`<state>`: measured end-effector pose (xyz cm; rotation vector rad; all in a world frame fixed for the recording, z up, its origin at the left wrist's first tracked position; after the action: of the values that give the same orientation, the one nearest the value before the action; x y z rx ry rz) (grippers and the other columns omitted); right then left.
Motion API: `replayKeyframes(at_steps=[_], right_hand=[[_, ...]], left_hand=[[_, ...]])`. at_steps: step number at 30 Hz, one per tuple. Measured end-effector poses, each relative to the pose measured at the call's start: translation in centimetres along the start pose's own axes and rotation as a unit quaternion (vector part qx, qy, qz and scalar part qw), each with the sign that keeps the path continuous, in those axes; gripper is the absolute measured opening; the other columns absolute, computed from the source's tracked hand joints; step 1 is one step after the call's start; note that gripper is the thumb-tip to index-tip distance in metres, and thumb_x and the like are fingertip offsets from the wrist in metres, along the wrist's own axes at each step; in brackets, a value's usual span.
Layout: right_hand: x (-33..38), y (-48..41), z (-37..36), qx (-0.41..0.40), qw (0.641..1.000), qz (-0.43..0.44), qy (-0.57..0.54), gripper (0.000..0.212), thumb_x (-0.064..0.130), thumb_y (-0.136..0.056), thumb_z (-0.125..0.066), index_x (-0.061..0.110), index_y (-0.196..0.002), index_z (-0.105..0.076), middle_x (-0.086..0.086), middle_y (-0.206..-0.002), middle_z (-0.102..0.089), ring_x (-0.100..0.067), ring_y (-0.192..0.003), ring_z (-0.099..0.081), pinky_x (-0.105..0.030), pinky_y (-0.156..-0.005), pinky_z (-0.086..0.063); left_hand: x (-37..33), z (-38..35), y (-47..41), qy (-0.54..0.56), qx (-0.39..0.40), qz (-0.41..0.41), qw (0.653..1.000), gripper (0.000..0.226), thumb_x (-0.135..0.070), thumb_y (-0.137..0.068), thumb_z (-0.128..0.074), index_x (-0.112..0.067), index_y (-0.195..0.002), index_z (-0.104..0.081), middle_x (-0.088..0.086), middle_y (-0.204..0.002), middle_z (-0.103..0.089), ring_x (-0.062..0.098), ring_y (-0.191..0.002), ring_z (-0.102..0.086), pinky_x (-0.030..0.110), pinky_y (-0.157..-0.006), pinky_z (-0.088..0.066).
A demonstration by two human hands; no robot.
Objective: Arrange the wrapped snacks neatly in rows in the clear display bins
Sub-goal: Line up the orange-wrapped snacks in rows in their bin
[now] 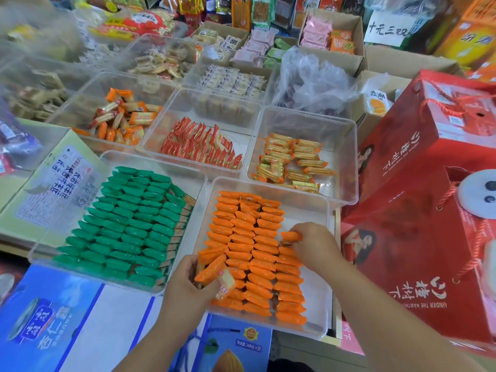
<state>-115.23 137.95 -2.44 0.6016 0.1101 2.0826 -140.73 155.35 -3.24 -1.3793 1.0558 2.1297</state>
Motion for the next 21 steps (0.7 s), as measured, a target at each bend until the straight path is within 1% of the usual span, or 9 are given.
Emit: replayKeyframes(at_steps=[2,5,8,10,11,13,16,19,21], right_hand=[[0.4,-0.4,-2.5,0.089,0.991,0.005,0.105,0.015,0.005,-0.086,-0.052,0.017,-0.09,-0.062,-0.007,-0.1,-0.066,-0.026,-0.095,-0.062,-0.032,-0.072,-0.047],[0.2,-0.6,-5.2,0.185,0.962,0.006,0.2,0.022,0.012,-0.092,-0.046,0.017,-0.11,-0.059,-0.007,-0.114,-0.064,-0.025,-0.103,-0.06,-0.034,-0.079,-0.05],[0.4,-0.2,-5.4,0.198,0.95,0.012,0.24,0.039,0.02,-0.094,-0.045,0.014,-0.133,-0.047,-0.009,-0.131,-0.056,-0.028,-0.126,-0.049,-0.042,-0.093,-0.048],[1.6,0.3,-3.8,0.149,0.957,0.038,0.247,0.044,0.026,-0.094,-0.048,0.014,-0.136,-0.045,-0.007,-0.132,-0.053,-0.029,-0.129,-0.045,-0.043,-0.095,-0.047],[2.6,0.7,-2.8,0.116,0.967,0.055,0.219,0.042,0.029,-0.093,-0.05,0.015,-0.133,-0.049,-0.006,-0.13,-0.055,-0.028,-0.126,-0.048,-0.041,-0.094,-0.047],[4.6,2.4,-1.4,0.096,0.991,0.08,0.04,0.048,0.039,-0.092,-0.057,0.022,-0.137,-0.052,0.001,-0.136,-0.056,-0.023,-0.127,-0.051,-0.037,-0.099,-0.047],[8.8,6.5,-0.6,0.174,0.928,0.13,-0.304,0.076,0.058,-0.079,-0.072,0.049,-0.147,-0.038,0.027,-0.143,-0.048,0.002,-0.129,-0.049,-0.028,-0.099,-0.051],[10.5,8.3,0.6,0.13,0.927,0.185,-0.298,0.083,0.054,-0.073,-0.081,0.058,-0.143,-0.036,0.039,-0.129,-0.048,0.005,-0.118,-0.054,-0.024,-0.088,-0.055],[10.3,8.1,1.7,0.088,0.941,0.201,-0.256,0.07,0.043,-0.074,-0.084,0.057,-0.132,-0.047,0.036,-0.12,-0.054,0.004,-0.112,-0.055,-0.022,-0.086,-0.054]], left_hand=[[0.0,0.3,0.2,0.01,-0.004,-0.002,1.0,0.041,-0.009,-0.08,-0.084,-0.043,-0.092,-0.063,-0.002,-0.093,-0.072,0.02,-0.084,-0.07,0.04,-0.072,-0.06],[-0.5,0.5,0.5,0.029,0.003,-0.007,1.0,0.043,-0.009,-0.081,-0.083,-0.046,-0.094,-0.064,-0.002,-0.096,-0.072,0.018,-0.087,-0.071,0.039,-0.074,-0.059],[-1.6,-0.4,0.8,0.046,0.051,-0.011,0.998,0.037,-0.012,-0.084,-0.081,-0.042,-0.101,-0.066,-0.002,-0.104,-0.073,0.02,-0.093,-0.072,0.044,-0.077,-0.062],[-2.5,-1.2,1.1,0.05,0.084,-0.018,0.995,0.035,-0.017,-0.085,-0.081,-0.041,-0.105,-0.066,-0.004,-0.108,-0.073,0.018,-0.097,-0.072,0.042,-0.078,-0.063],[-3.0,-1.4,1.2,0.052,0.09,-0.022,0.994,0.035,-0.021,-0.084,-0.081,-0.043,-0.108,-0.066,-0.006,-0.109,-0.073,0.017,-0.098,-0.072,0.04,-0.079,-0.063],[-3.7,-1.8,1.1,0.053,0.097,-0.027,0.993,0.037,-0.031,-0.081,-0.079,-0.044,-0.112,-0.065,-0.007,-0.111,-0.072,0.016,-0.101,-0.071,0.039,-0.08,-0.062],[-4.9,-3.0,0.9,0.03,0.122,-0.048,0.991,0.041,-0.038,-0.081,-0.079,-0.039,-0.119,-0.064,-0.004,-0.104,-0.072,0.019,-0.093,-0.071,0.036,-0.075,-0.061],[-6.2,-4.9,0.6,0.002,0.155,-0.079,0.985,0.04,-0.037,-0.079,-0.083,-0.033,-0.115,-0.066,-0.006,-0.087,-0.067,0.013,-0.079,-0.064,0.036,-0.07,-0.057],[-7.1,-6.2,0.4,-0.019,0.173,-0.109,0.979,0.037,-0.028,-0.08,-0.084,-0.037,-0.112,-0.067,-0.01,-0.093,-0.071,0.009,-0.084,-0.067,0.03,-0.074,-0.056]])
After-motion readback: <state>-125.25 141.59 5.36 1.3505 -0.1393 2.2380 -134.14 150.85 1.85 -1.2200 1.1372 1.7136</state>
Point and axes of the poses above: each hand's wrist, its own y-axis away from the middle knuckle, its own z-axis out of the back of the hand, x = y × z, the point moved 10 cm from there along -y, towards the middle knuckle
